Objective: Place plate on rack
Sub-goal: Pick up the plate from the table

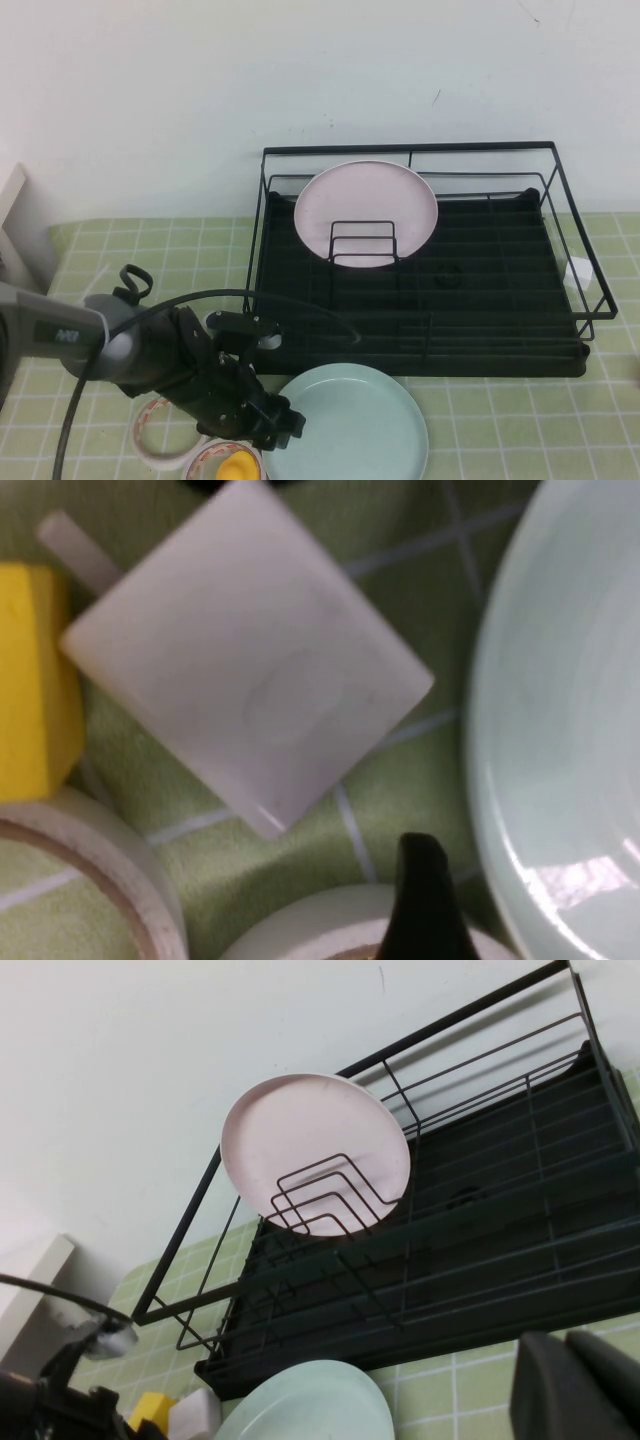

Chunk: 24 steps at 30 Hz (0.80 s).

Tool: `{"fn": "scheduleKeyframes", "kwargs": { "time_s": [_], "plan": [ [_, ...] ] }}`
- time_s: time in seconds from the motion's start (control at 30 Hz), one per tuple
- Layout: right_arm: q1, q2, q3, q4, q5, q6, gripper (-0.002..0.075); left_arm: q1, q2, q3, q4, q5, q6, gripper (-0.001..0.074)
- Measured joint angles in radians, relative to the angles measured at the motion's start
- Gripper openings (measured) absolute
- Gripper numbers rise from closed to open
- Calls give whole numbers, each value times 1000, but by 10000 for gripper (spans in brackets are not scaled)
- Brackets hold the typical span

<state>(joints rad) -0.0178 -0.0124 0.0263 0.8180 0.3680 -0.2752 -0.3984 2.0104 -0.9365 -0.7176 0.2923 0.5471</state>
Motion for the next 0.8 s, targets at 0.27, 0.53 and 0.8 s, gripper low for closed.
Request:
{"fn": "scheduleKeyframes", "kwargs": {
  "time_s": [0.27, 0.53, 0.8],
  "plan": [
    [0, 0, 0, 0, 0, 0, -2, 0, 56, -2, -56, -30, 0, 410],
    [0, 0, 0, 0, 0, 0, -2, -7, 81, -9, -73, -34, 5, 244],
    [0, 0, 0, 0, 0, 0, -2, -7, 86, -12, -87, 15, 3, 19]
  ]
}}
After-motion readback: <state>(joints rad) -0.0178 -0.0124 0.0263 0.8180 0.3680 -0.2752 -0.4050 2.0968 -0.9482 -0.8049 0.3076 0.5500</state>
